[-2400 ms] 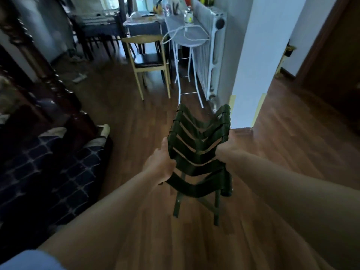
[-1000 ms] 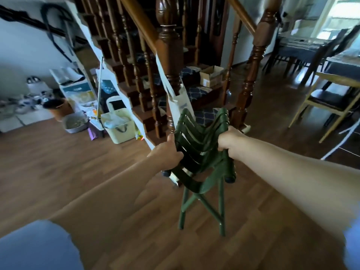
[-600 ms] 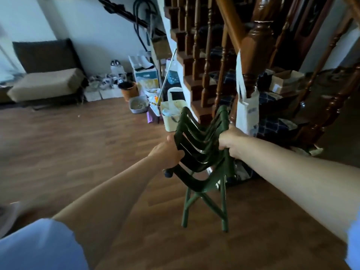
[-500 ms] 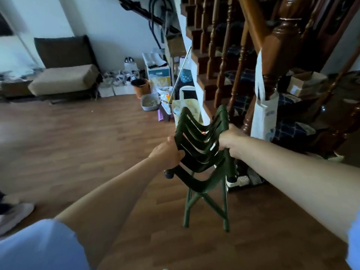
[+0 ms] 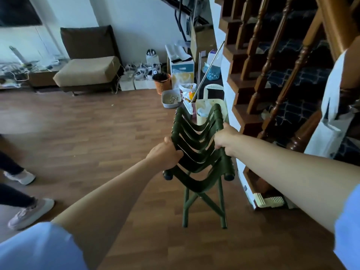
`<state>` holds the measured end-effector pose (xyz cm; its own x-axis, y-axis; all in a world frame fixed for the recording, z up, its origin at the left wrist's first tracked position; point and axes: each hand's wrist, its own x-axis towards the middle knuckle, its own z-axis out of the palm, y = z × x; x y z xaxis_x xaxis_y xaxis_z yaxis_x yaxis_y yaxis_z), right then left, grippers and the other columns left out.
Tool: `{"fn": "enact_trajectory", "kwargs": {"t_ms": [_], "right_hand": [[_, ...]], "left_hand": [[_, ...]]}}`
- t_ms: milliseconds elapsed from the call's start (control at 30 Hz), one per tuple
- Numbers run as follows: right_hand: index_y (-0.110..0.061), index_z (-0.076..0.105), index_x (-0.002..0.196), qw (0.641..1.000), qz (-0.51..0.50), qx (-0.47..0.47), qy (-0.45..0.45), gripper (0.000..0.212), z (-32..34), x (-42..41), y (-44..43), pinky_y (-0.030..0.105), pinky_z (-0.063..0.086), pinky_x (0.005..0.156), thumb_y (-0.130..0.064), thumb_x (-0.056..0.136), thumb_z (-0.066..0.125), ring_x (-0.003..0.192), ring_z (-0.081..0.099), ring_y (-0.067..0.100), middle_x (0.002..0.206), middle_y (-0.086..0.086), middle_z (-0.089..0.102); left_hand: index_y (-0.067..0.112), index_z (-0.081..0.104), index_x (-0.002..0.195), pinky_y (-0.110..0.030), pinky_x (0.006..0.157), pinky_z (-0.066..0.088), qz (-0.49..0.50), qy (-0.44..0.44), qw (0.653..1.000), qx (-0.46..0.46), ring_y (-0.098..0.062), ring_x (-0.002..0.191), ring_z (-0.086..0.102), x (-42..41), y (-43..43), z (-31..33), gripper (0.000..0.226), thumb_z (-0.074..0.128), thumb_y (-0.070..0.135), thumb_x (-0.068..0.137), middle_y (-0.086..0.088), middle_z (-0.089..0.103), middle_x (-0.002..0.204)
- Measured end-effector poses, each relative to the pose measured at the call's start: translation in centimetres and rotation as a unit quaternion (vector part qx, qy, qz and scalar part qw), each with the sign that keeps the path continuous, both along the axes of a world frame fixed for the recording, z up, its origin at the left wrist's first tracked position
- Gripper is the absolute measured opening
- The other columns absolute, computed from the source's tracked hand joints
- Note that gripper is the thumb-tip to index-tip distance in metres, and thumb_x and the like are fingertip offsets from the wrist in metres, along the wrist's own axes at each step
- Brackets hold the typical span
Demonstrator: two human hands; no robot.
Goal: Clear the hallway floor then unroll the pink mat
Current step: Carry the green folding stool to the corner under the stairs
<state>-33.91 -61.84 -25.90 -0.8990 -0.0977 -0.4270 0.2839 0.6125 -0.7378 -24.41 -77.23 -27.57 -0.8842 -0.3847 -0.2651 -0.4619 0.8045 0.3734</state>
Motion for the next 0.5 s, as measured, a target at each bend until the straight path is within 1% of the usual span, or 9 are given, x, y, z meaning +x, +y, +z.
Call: {"fn": "enact_trajectory", "kwargs": {"t_ms": [33, 133, 200, 233, 300, 333, 400, 433, 500], "right_hand": [[-0.024, 0.033, 0.143, 1.000, 0.000, -0.002, 0.001, 0.074, -0.2, -0.8, -0.8, 0.038, 0.051, 0.079, 0.014, 0.082, 0.052, 0.104, 0.051, 0.033, 0.118, 0.015, 0.051], [-0.029, 0.029, 0.145, 1.000, -0.002, -0.013, -0.011, 0.077, -0.9, -3.4, -3.0, 0.041, 0.050, 0.083, 0.012, 0.083, 0.050, 0.111, 0.050, 0.036, 0.126, 0.017, 0.047], [-0.030, 0.028, 0.145, 1.000, -0.004, -0.009, -0.020, 0.078, -1.5, -5.4, -4.1, 0.044, 0.050, 0.090, 0.011, 0.083, 0.050, 0.113, 0.049, 0.037, 0.129, 0.018, 0.044], [-0.029, 0.028, 0.145, 1.000, -0.007, -0.008, -0.022, 0.077, -1.8, -6.7, -4.7, 0.046, 0.050, 0.091, 0.010, 0.082, 0.051, 0.114, 0.048, 0.037, 0.130, 0.018, 0.043], [-0.026, 0.030, 0.143, 0.999, -0.010, -0.011, -0.029, 0.075, -2.3, -9.0, -5.5, 0.043, 0.049, 0.086, 0.011, 0.082, 0.051, 0.112, 0.048, 0.036, 0.129, 0.017, 0.043], [-0.024, 0.031, 0.143, 0.999, -0.010, -0.010, -0.033, 0.074, -2.6, -10.5, -5.9, 0.040, 0.049, 0.081, 0.012, 0.082, 0.051, 0.108, 0.049, 0.033, 0.125, 0.015, 0.045], [-0.022, 0.031, 0.143, 0.999, -0.003, -0.013, -0.038, 0.072, -2.9, -13.2, -6.7, 0.034, 0.046, 0.072, 0.013, 0.084, 0.051, 0.098, 0.048, 0.029, 0.115, 0.013, 0.047], [-0.022, 0.031, 0.143, 0.999, 0.001, -0.016, -0.043, 0.071, -3.2, -14.7, -7.0, 0.032, 0.044, 0.071, 0.013, 0.084, 0.051, 0.094, 0.047, 0.028, 0.113, 0.013, 0.048], [-0.021, 0.031, 0.143, 0.998, 0.005, -0.019, -0.053, 0.070, -3.6, -18.2, -7.7, 0.031, 0.043, 0.069, 0.012, 0.085, 0.050, 0.088, 0.046, 0.025, 0.110, 0.012, 0.047]], "left_hand": [[0.008, 0.038, 0.125, -0.032, 0.066, 0.038, 0.003, -0.003, 1.000, 0.000, -0.026, 0.081, 0.049, -0.8, -0.7, -0.2, 0.046, 0.048, 0.033, 0.088, -0.003, 0.049, 0.087], [0.007, 0.038, 0.123, -0.032, 0.065, 0.037, 0.012, -0.008, 1.000, 0.001, -0.027, 0.081, 0.050, -3.3, -2.7, -0.9, 0.045, 0.048, 0.034, 0.088, -0.004, 0.050, 0.086], [0.008, 0.038, 0.121, -0.033, 0.063, 0.037, 0.015, -0.011, 1.000, -0.002, -0.027, 0.079, 0.050, -5.2, -3.8, -1.3, 0.042, 0.047, 0.033, 0.088, 0.000, 0.047, 0.076], [0.009, 0.038, 0.120, -0.033, 0.061, 0.036, 0.016, -0.012, 1.000, -0.003, -0.026, 0.077, 0.050, -6.4, -4.3, -1.5, 0.041, 0.047, 0.033, 0.088, 0.001, 0.045, 0.072], [0.010, 0.039, 0.117, -0.032, 0.057, 0.035, 0.015, -0.013, 1.000, -0.007, -0.025, 0.074, 0.049, -8.6, -5.0, -1.8, 0.037, 0.047, 0.033, 0.088, 0.002, 0.044, 0.071], [0.009, 0.040, 0.116, -0.032, 0.057, 0.036, 0.012, -0.013, 1.000, -0.009, -0.025, 0.074, 0.049, -10.2, -5.4, -1.9, 0.036, 0.047, 0.032, 0.088, 0.001, 0.046, 0.072], [0.008, 0.041, 0.116, -0.033, 0.063, 0.038, 0.001, -0.015, 1.000, -0.017, -0.026, 0.078, 0.049, -13.0, -6.0, -2.0, 0.037, 0.046, 0.032, 0.089, -0.004, 0.054, 0.083], [0.008, 0.041, 0.117, -0.033, 0.065, 0.038, -0.001, -0.015, 1.000, -0.021, -0.027, 0.079, 0.049, -14.6, -6.2, -2.1, 0.038, 0.046, 0.032, 0.089, -0.007, 0.055, 0.089], [0.007, 0.041, 0.118, -0.033, 0.066, 0.036, -0.008, -0.017, 0.999, -0.028, -0.026, 0.081, 0.047, -18.2, -6.8, -2.5, 0.039, 0.045, 0.033, 0.090, -0.009, 0.055, 0.093]]}}
